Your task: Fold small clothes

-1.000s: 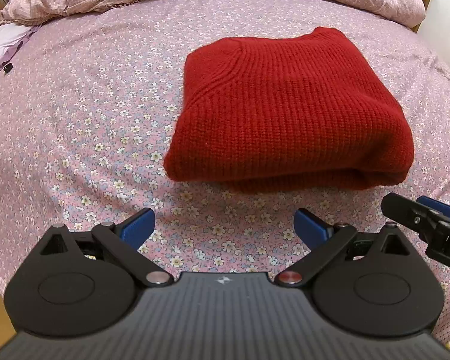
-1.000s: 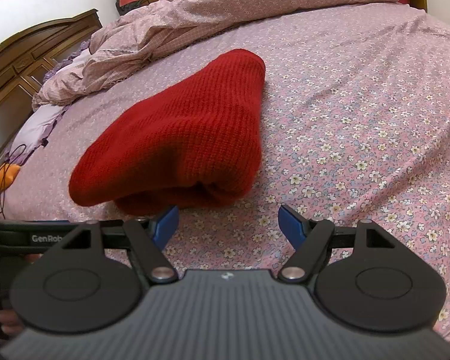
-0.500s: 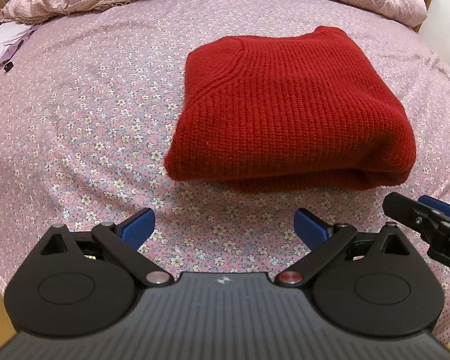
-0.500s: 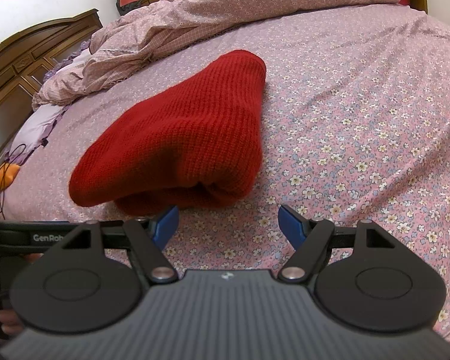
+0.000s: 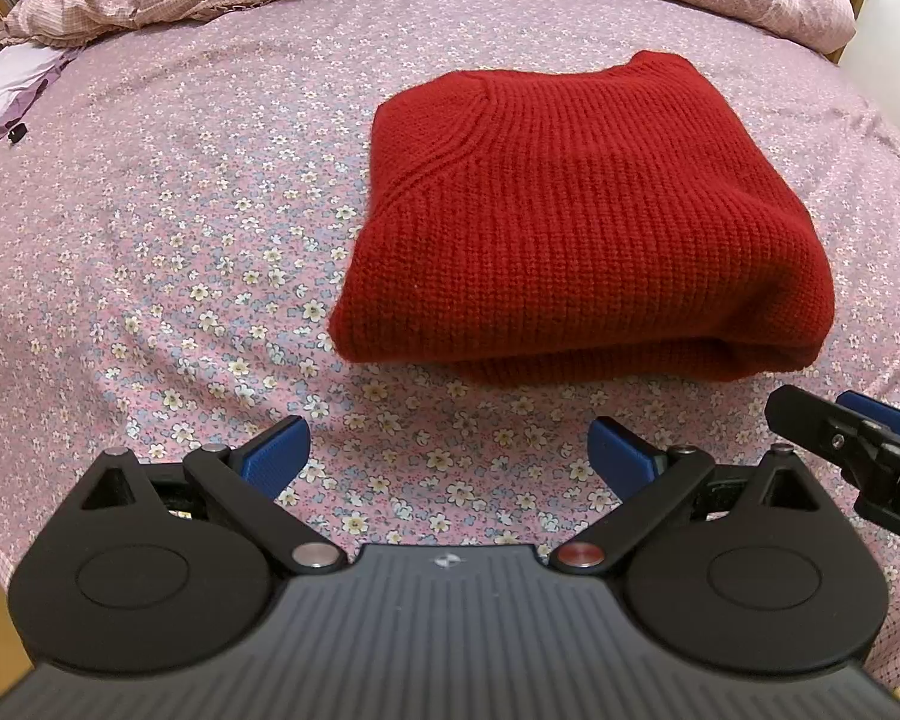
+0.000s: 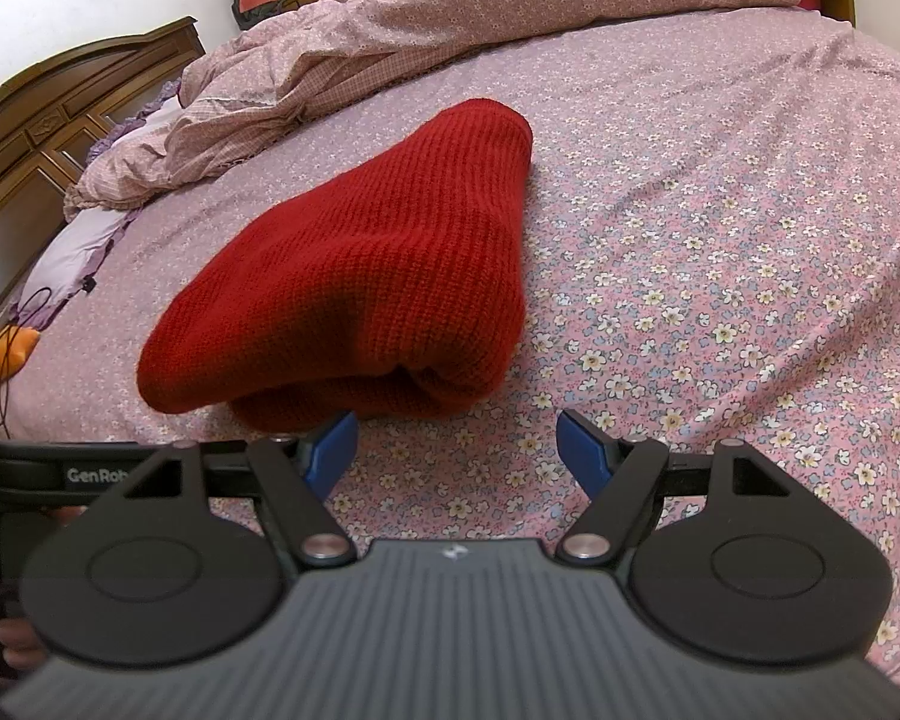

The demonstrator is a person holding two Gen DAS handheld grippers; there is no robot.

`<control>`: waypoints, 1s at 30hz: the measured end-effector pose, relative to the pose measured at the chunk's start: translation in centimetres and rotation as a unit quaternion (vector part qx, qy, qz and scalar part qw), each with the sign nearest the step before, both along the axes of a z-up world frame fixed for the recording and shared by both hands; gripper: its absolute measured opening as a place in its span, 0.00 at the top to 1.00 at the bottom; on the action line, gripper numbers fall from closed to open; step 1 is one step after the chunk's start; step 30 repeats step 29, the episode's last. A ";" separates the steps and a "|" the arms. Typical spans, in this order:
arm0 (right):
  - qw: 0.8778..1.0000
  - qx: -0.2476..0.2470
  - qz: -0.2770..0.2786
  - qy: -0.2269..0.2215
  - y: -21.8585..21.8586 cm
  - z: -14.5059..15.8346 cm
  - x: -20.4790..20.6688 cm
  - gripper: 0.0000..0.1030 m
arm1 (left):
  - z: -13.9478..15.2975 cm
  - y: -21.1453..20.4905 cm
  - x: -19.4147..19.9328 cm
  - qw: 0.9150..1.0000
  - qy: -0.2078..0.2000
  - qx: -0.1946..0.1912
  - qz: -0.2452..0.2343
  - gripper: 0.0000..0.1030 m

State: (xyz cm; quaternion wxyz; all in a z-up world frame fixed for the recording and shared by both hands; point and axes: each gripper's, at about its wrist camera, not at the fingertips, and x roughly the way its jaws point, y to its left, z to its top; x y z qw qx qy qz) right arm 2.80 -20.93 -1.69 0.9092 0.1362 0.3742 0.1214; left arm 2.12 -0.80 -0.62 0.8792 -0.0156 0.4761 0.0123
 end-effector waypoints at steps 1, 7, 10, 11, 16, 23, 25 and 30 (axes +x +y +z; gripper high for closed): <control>1.000 0.000 0.000 0.000 0.0 0.0 0.0 0.27 | 0.0 0.0 0.0 1.000 0.000 0.000 0.000 0.02; 1.000 0.002 0.000 0.003 0.0 -0.1 0.1 0.27 | 0.0 0.0 -0.2 1.000 -0.004 -0.003 -0.001 0.02; 1.000 0.002 0.000 0.003 -0.1 -0.1 0.2 0.27 | 0.0 0.0 -0.2 1.000 -0.003 -0.003 -0.002 0.02; 1.000 0.002 0.000 0.003 -0.1 -0.1 0.2 0.27 | 0.0 0.0 -0.2 1.000 -0.003 -0.003 -0.003 0.02; 1.000 0.002 0.000 0.002 -0.1 0.0 0.1 0.27 | 0.0 -0.1 -0.2 1.000 -0.002 -0.003 -0.002 0.02; 1.000 0.002 0.000 0.003 -0.1 -0.1 0.1 0.27 | -0.1 -0.1 -0.2 1.000 0.001 -0.003 -0.002 0.02; 1.000 0.002 0.000 0.003 0.0 -0.1 0.1 0.27 | -0.2 -0.1 -0.2 1.000 0.002 -0.003 -0.002 0.02; 1.000 0.002 0.000 0.002 0.0 -0.1 0.1 0.27 | -0.2 -0.1 -0.2 1.000 0.003 -0.002 -0.003 0.02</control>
